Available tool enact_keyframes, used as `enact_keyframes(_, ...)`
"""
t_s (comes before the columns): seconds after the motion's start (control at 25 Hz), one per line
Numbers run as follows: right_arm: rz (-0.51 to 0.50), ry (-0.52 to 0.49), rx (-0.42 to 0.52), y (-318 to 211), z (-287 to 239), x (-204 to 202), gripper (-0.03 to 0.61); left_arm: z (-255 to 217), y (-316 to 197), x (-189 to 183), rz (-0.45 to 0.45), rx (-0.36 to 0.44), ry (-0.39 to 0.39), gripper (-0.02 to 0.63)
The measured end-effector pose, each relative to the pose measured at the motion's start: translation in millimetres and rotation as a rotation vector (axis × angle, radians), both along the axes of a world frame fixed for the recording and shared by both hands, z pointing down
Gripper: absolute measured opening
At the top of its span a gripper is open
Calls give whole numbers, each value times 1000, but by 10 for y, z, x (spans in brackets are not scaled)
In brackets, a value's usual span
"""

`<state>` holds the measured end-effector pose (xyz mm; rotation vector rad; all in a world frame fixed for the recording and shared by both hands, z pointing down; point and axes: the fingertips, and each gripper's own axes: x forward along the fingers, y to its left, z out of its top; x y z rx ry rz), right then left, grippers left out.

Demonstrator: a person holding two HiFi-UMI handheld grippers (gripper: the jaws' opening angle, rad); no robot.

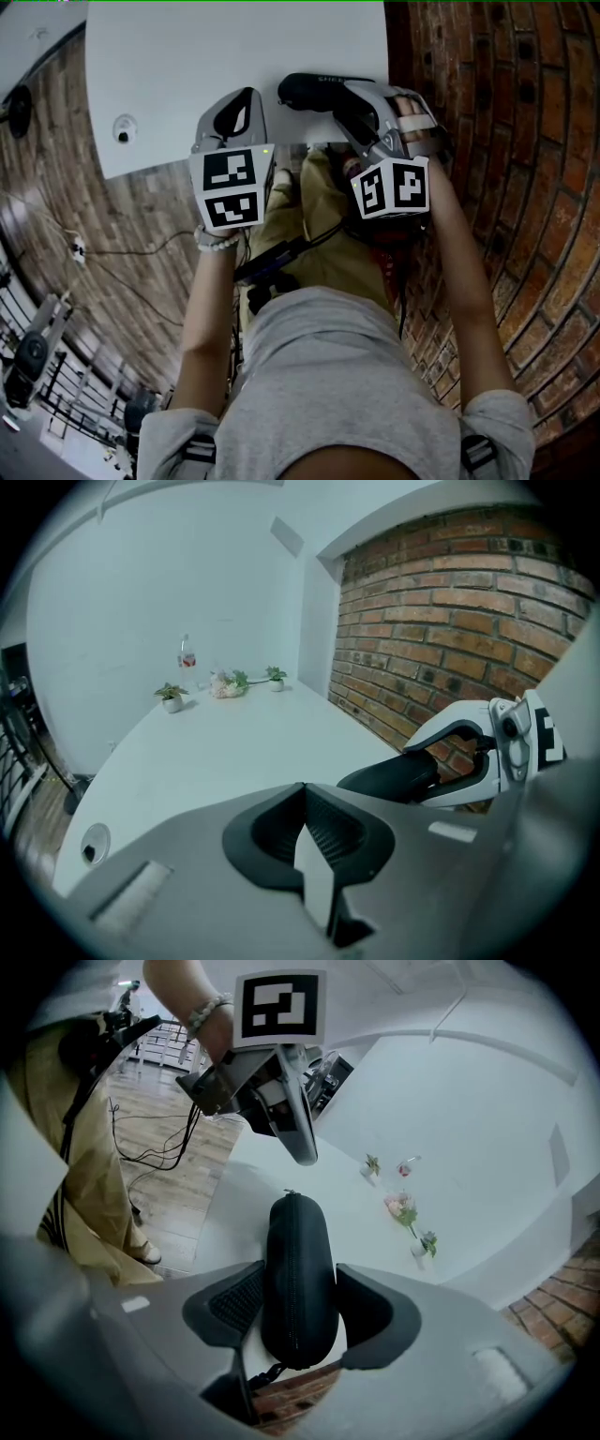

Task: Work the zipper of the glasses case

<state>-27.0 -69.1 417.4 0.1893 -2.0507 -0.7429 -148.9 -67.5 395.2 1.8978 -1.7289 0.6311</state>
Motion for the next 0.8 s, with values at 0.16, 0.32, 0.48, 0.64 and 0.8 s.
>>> enact_keyframes(0.16,15,-30,29,98,1,17,256,-20,37,34,25,9,-6,17)
enact_keyframes(0.32,22,-25,23,212,33,60,264,-87,93,82,42,27,-9,17)
enact_keyframes(0.48,39,-56,3,314,-1,88,276,-190,150,107,61,54,-18,17)
enact_keyframes(0.64,72,-116,-45,394,-42,109,275,-293,192,143,95,93,-26,17)
enact_keyframes(0.8,138,-209,-66,453,-199,155,237,-497,260,211,140,152,-22,17)
